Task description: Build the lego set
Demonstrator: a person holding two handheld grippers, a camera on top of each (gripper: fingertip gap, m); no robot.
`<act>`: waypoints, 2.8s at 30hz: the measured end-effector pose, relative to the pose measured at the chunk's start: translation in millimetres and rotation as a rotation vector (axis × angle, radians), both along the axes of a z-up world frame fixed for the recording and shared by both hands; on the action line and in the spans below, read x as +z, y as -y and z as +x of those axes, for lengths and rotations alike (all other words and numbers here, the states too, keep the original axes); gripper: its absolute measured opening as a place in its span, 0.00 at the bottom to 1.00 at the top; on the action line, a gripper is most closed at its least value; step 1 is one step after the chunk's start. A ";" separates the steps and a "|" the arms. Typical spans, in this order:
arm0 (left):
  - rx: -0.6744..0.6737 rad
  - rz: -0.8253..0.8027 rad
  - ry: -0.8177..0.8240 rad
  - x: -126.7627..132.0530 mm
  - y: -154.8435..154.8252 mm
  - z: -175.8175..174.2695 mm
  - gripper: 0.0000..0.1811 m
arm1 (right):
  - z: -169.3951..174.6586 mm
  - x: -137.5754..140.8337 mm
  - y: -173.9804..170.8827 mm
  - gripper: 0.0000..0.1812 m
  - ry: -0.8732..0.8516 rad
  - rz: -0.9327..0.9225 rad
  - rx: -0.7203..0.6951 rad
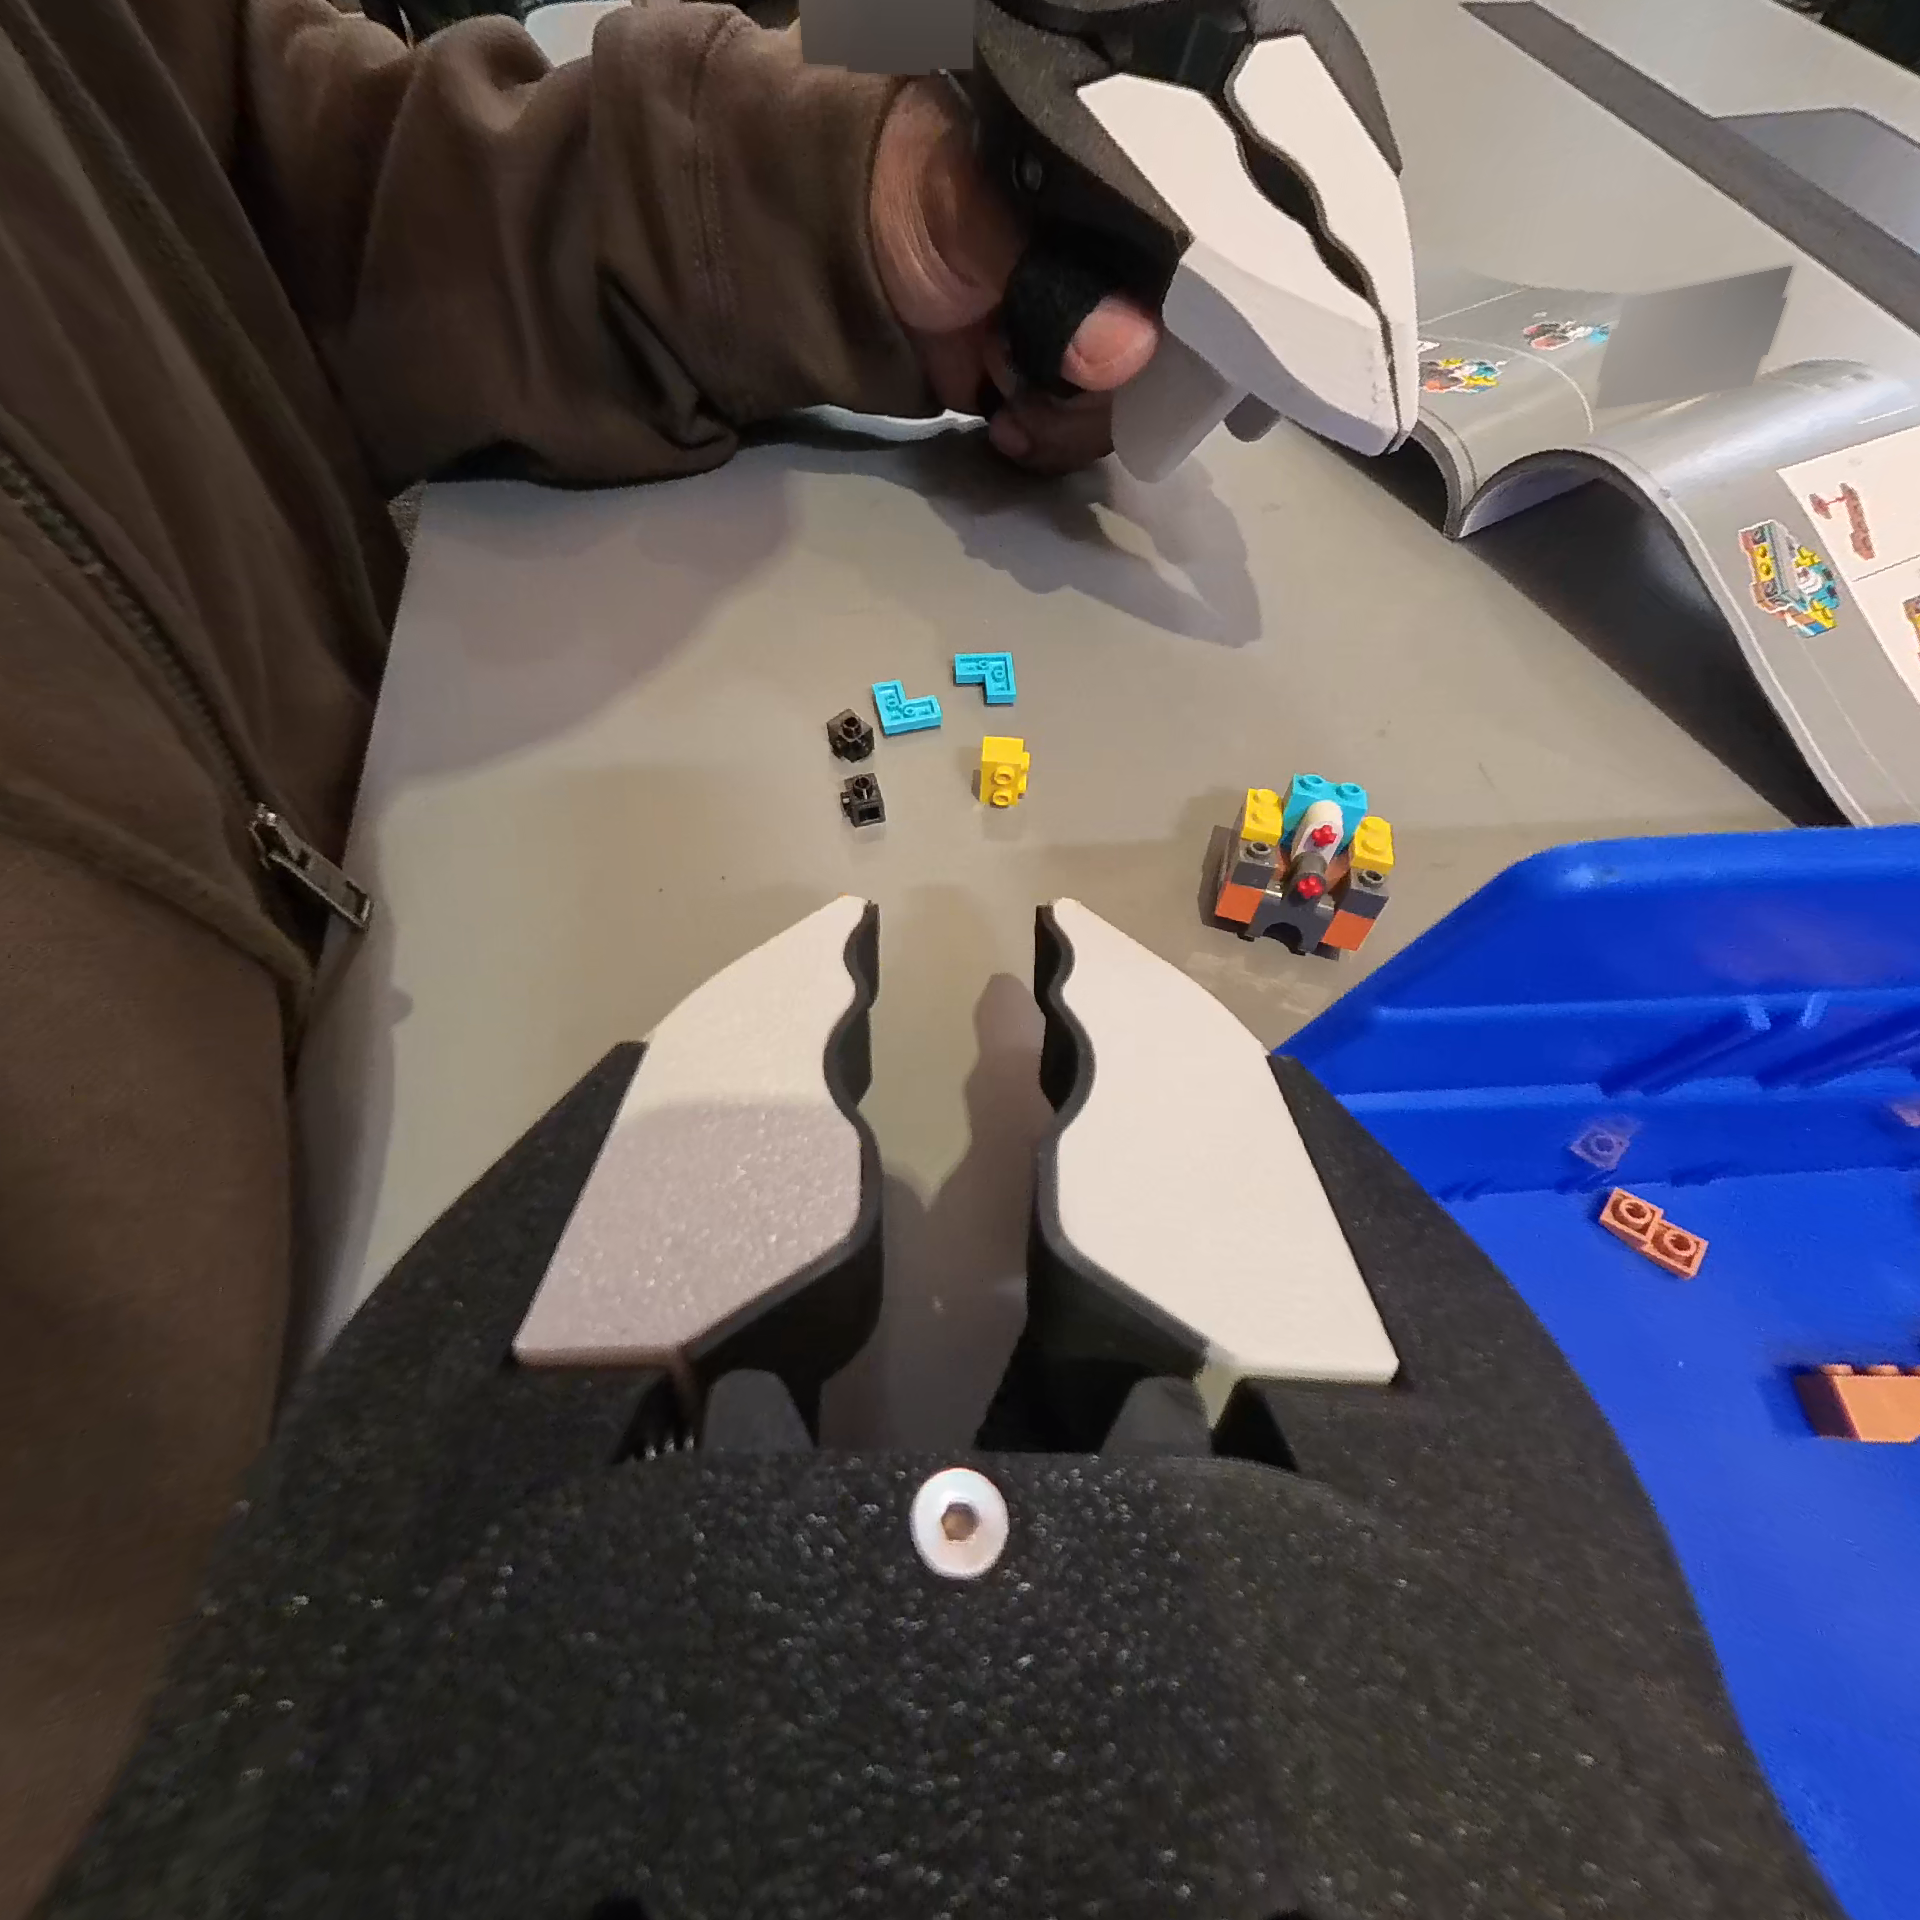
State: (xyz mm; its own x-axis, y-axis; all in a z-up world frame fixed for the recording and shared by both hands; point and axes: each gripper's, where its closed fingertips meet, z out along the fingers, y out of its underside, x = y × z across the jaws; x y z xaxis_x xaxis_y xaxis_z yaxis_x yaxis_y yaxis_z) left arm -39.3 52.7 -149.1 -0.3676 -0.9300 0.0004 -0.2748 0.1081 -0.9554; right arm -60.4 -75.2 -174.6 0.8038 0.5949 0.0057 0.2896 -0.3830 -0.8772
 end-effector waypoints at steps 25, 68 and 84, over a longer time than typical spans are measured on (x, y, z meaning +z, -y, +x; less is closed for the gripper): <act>0.002 0.003 -0.002 -0.3 -0.2 -0.5 0.00 | -0.2 -0.5 -0.5 0.16 0.002 -0.002 -0.001; -0.018 0.019 -0.064 -9.3 3.2 2.1 0.00 | 17.8 28.4 6.3 0.10 -0.219 0.091 -0.049; -0.010 0.023 -0.049 -7.7 2.4 1.8 0.00 | 86.3 96.9 45.8 0.10 0.161 0.022 -0.004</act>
State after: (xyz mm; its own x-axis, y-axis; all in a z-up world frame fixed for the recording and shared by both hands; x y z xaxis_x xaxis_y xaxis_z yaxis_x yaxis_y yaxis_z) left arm -37.4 50.2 -156.8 -0.3771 -0.9262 -0.0024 -0.3204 0.1328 -0.9379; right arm 25.9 -121.0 -77.8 0.7939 0.5899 0.1475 0.4255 -0.3657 -0.8278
